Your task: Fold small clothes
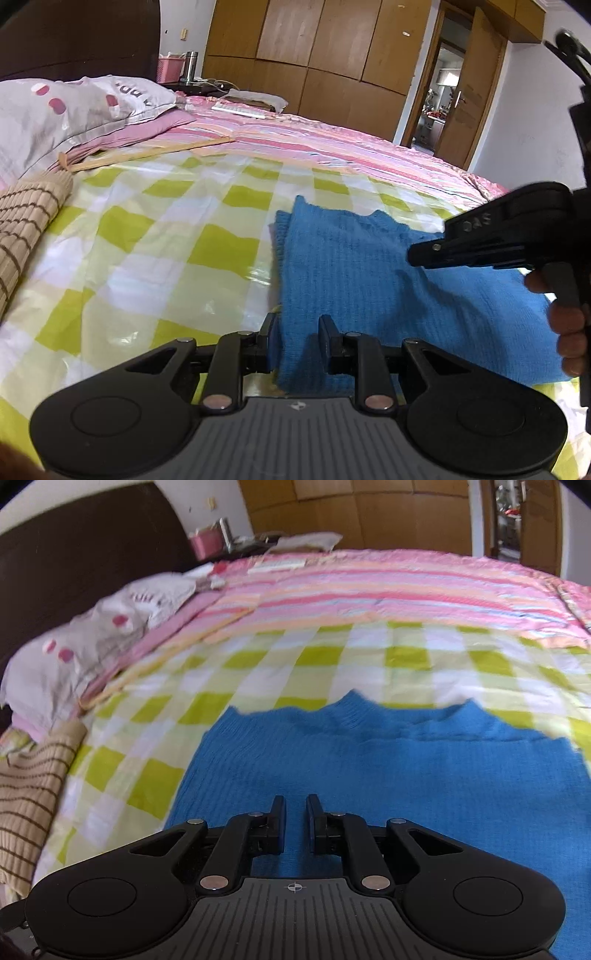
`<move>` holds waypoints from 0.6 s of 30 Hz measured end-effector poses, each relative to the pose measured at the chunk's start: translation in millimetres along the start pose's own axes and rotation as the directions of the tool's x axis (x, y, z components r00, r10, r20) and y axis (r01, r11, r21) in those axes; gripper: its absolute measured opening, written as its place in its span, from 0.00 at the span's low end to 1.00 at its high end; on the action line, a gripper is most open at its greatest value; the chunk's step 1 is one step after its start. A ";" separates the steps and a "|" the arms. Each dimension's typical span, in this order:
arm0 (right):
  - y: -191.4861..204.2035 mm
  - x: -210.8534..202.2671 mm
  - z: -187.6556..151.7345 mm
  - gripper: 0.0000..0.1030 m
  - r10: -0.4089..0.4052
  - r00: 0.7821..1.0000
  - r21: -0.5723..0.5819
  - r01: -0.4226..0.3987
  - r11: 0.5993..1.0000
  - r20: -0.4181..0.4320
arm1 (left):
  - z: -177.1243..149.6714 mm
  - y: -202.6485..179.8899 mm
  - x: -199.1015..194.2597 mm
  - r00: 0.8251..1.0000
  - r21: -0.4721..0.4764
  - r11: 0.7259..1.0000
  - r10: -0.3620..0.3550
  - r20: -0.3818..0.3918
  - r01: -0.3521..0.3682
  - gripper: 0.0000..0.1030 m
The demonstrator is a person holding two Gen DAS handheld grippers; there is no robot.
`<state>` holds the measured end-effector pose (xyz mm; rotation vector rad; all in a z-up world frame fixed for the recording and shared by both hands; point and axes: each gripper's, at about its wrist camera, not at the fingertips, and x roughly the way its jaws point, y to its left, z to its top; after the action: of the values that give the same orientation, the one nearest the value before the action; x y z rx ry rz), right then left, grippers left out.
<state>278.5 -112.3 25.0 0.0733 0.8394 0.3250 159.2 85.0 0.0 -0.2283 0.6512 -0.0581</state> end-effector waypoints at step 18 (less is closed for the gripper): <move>-187.3 -83.2 -49.2 0.33 -0.062 0.998 0.366 0.051 0.929 0.018 | -35.8 -157.9 2.5 0.984 0.379 0.908 -0.164 -0.064 0.176 0.30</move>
<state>237.9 -319.0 16.2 0.4009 0.8634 0.1084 142.3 -75.8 7.0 0.0971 0.6364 -0.3554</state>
